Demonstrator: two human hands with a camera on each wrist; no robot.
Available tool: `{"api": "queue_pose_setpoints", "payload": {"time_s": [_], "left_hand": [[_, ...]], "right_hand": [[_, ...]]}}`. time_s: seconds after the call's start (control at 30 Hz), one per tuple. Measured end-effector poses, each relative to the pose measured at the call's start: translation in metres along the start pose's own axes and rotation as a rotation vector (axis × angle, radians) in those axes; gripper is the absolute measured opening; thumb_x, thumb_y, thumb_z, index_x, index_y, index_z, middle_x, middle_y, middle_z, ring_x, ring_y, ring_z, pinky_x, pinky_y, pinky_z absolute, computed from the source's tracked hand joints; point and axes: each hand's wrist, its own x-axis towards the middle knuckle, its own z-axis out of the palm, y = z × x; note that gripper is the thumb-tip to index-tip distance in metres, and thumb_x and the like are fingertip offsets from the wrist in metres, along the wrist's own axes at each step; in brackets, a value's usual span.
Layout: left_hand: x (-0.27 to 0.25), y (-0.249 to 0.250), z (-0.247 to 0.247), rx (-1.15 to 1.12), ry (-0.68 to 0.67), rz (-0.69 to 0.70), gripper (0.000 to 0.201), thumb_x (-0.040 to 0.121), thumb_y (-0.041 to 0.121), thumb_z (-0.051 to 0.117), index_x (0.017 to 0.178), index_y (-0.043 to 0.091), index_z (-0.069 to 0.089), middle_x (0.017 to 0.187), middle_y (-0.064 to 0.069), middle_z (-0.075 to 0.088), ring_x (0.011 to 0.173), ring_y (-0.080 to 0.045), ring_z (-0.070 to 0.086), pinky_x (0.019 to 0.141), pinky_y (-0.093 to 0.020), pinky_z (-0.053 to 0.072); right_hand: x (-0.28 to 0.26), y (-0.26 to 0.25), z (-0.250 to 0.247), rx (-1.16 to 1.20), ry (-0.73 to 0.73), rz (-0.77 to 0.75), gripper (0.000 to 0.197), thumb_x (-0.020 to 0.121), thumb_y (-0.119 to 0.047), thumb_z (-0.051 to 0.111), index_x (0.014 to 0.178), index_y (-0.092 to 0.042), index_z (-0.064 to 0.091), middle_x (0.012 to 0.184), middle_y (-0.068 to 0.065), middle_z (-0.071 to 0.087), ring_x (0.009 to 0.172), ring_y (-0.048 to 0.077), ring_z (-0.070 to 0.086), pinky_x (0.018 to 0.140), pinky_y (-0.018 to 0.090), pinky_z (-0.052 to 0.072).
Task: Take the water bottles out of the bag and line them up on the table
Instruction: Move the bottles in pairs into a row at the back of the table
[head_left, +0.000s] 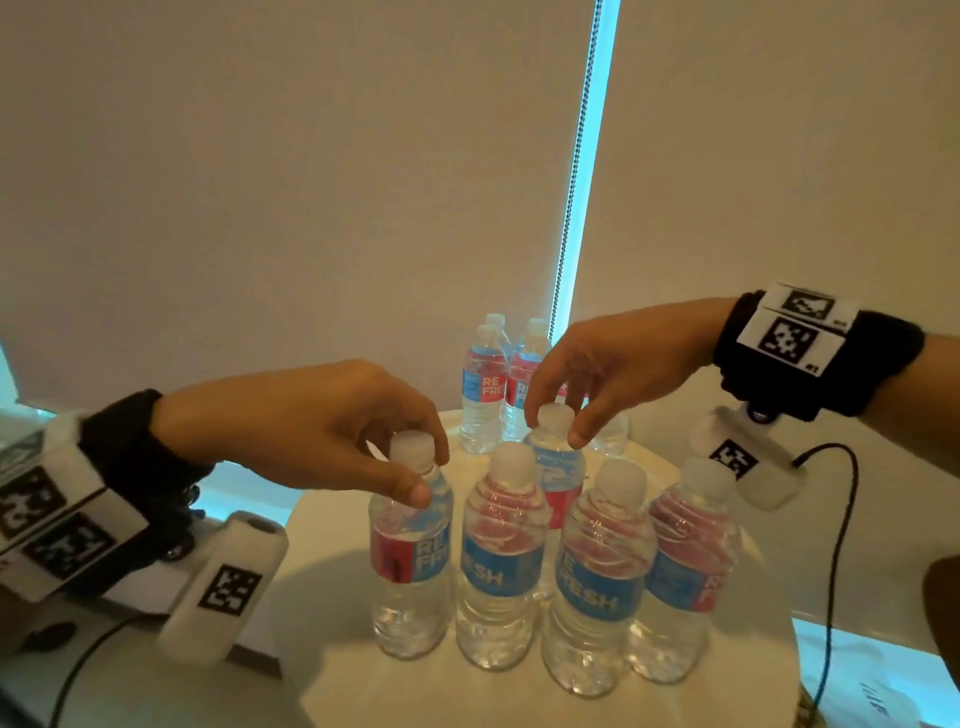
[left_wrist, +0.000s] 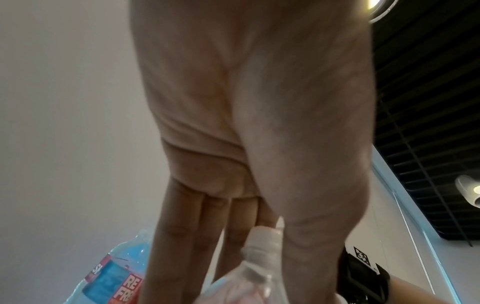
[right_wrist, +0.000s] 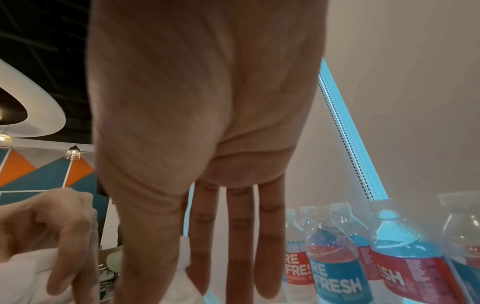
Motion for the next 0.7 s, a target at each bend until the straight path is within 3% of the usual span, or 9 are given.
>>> {"api": "queue_pose_setpoints", "payload": {"time_s": [0.07,0.13,0.23,0.3,0.4,0.47,0.57,0.67,0.7], "left_hand": [[0.001,0.0,-0.002,0.026,0.026,0.004,0.034,0.079,0.048,0.073,0.105,0.026,0.073,0.098,0.011,0.078,0.089,-0.011,0.075,0.079,-0.036,0.063],[0.006,0.0,-0.008,0.04,0.039,0.011,0.032,0.078,0.05,0.073,0.1,0.027,0.073,0.093,0.012,0.078,0.084,-0.012,0.075,0.074,-0.032,0.063],[0.02,0.002,-0.021,0.036,0.082,0.009,0.028,0.075,0.049,0.073,0.093,0.028,0.073,0.083,0.02,0.076,0.069,-0.002,0.072,0.063,-0.015,0.054],[0.034,0.004,-0.031,0.079,0.124,0.02,0.022,0.075,0.048,0.074,0.09,0.031,0.072,0.078,0.024,0.075,0.066,0.002,0.069,0.062,-0.01,0.052],[0.059,0.004,-0.043,0.171,0.191,0.033,0.035,0.078,0.058,0.075,0.094,0.027,0.074,0.087,0.012,0.078,0.082,-0.007,0.073,0.078,-0.031,0.061],[0.078,0.002,-0.045,0.222,0.229,0.061,0.048,0.072,0.066,0.066,0.095,0.025,0.075,0.089,0.007,0.078,0.085,-0.015,0.072,0.08,-0.039,0.059],[0.113,-0.001,-0.044,0.263,0.265,0.067,0.046,0.076,0.062,0.072,0.097,0.021,0.076,0.086,0.007,0.074,0.081,-0.017,0.068,0.065,-0.024,0.049],[0.147,-0.004,-0.037,0.303,0.29,0.081,0.037,0.084,0.048,0.071,0.099,0.014,0.075,0.073,0.017,0.06,0.068,-0.007,0.056,0.06,-0.018,0.038],[0.158,-0.005,-0.034,0.314,0.295,0.085,0.038,0.085,0.047,0.07,0.099,0.012,0.075,0.072,0.015,0.059,0.067,-0.009,0.055,0.059,-0.02,0.039]], "right_hand": [[0.0,0.003,0.0,-0.013,0.004,0.0,0.03,0.089,-0.02,0.077,0.117,-0.023,0.069,0.093,-0.032,0.072,0.075,-0.002,0.072,0.072,0.012,0.052],[-0.003,0.006,0.0,-0.011,0.019,0.002,0.029,0.091,-0.019,0.076,0.119,-0.02,0.069,0.1,-0.021,0.074,0.074,0.002,0.072,0.071,0.012,0.051],[-0.01,0.013,-0.003,-0.018,0.051,0.046,0.026,0.093,-0.016,0.073,0.118,-0.021,0.067,0.081,-0.035,0.072,0.064,-0.002,0.067,0.068,0.01,0.05],[-0.018,0.018,-0.008,-0.026,0.103,0.075,0.026,0.094,-0.016,0.072,0.118,-0.021,0.067,0.073,-0.039,0.069,0.06,-0.004,0.066,0.067,0.009,0.05],[-0.029,0.028,-0.017,-0.023,0.193,0.115,0.02,0.093,-0.018,0.072,0.112,-0.022,0.07,0.079,-0.033,0.072,0.067,-0.003,0.07,0.069,0.017,0.055],[-0.036,0.037,-0.023,-0.035,0.242,0.158,0.018,0.094,-0.02,0.071,0.112,-0.018,0.071,0.079,-0.028,0.073,0.065,-0.001,0.069,0.064,0.016,0.054],[-0.043,0.052,-0.027,-0.082,0.305,0.216,0.018,0.095,-0.025,0.069,0.112,-0.019,0.072,0.094,-0.012,0.077,0.075,0.007,0.071,0.067,0.018,0.054],[-0.045,0.067,-0.026,-0.138,0.347,0.263,0.017,0.095,-0.027,0.068,0.11,-0.02,0.072,0.103,-0.005,0.076,0.088,0.014,0.072,0.068,0.006,0.049],[-0.045,0.072,-0.025,-0.147,0.359,0.282,0.017,0.096,-0.027,0.068,0.11,-0.019,0.073,0.102,-0.004,0.076,0.088,0.015,0.071,0.066,0.004,0.048]]}}
